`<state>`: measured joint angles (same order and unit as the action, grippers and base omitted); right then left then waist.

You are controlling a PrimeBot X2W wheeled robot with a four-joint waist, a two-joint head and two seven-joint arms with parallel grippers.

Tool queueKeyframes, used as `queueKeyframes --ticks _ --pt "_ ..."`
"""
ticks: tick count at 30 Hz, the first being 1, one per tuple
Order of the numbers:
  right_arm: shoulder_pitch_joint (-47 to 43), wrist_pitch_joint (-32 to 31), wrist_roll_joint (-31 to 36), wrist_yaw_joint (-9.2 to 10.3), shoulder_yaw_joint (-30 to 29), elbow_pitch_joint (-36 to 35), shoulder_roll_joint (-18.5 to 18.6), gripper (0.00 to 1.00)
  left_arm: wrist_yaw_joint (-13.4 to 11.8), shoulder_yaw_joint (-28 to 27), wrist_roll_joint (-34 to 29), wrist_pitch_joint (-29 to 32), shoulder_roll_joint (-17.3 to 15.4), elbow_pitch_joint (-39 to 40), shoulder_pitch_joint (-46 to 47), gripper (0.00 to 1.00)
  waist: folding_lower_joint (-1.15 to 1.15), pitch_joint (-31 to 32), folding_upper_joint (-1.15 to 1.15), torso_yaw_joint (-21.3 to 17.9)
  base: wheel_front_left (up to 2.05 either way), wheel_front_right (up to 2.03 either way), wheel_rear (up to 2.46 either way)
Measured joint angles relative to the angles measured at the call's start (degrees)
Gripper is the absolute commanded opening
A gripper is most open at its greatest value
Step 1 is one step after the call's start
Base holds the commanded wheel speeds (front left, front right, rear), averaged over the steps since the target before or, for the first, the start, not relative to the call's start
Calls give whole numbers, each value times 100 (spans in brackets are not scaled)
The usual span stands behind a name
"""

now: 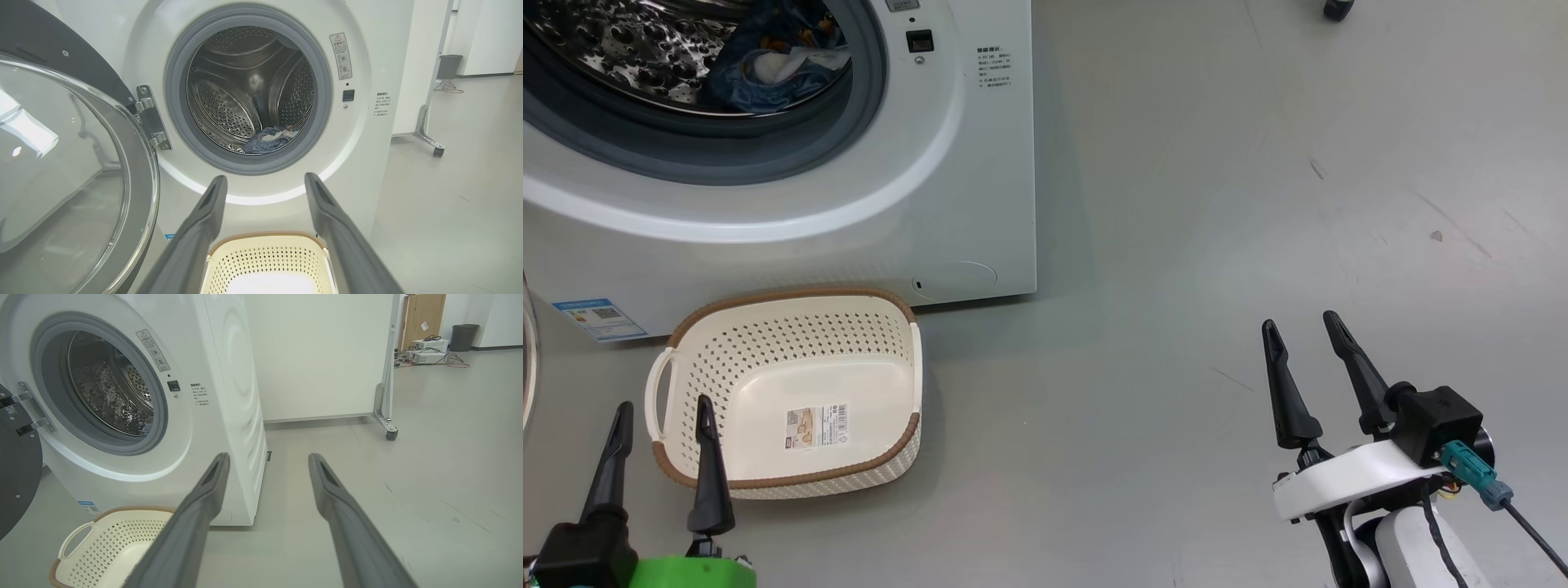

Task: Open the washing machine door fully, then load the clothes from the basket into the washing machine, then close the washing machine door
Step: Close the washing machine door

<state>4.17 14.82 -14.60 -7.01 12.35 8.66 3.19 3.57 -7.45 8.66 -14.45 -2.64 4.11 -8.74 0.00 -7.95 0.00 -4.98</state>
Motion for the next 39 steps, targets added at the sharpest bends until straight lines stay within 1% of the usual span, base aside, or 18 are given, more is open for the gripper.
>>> queueKeyframes --ticks 15,17,25,28,35,39 --pt "-19 0 11 0 -13 46 3 100 -9 143 34 1 1 -13 -1 100 0 142 0 78 -5 5 0" --pt "-38 0 12 0 12 48 2 100 -51 140 34 0 1 -11 -5 100 0 167 0 94 0 0 0" --pt "-178 0 19 0 55 94 25 100 -57 199 35 0 1 -46 -71 100 0 284 0 146 0 0 0" --pt "-181 0 19 0 56 94 35 100 -113 194 37 0 2 -49 -105 100 0 294 0 157 0 0 0" --pt "-241 0 20 0 0 94 46 100 -118 227 44 1 2 -132 -130 100 0 355 0 247 0 0 0" --pt "-250 0 21 0 7 82 44 100 -232 220 47 0 1 -125 -185 100 0 382 0 312 0 0 0"
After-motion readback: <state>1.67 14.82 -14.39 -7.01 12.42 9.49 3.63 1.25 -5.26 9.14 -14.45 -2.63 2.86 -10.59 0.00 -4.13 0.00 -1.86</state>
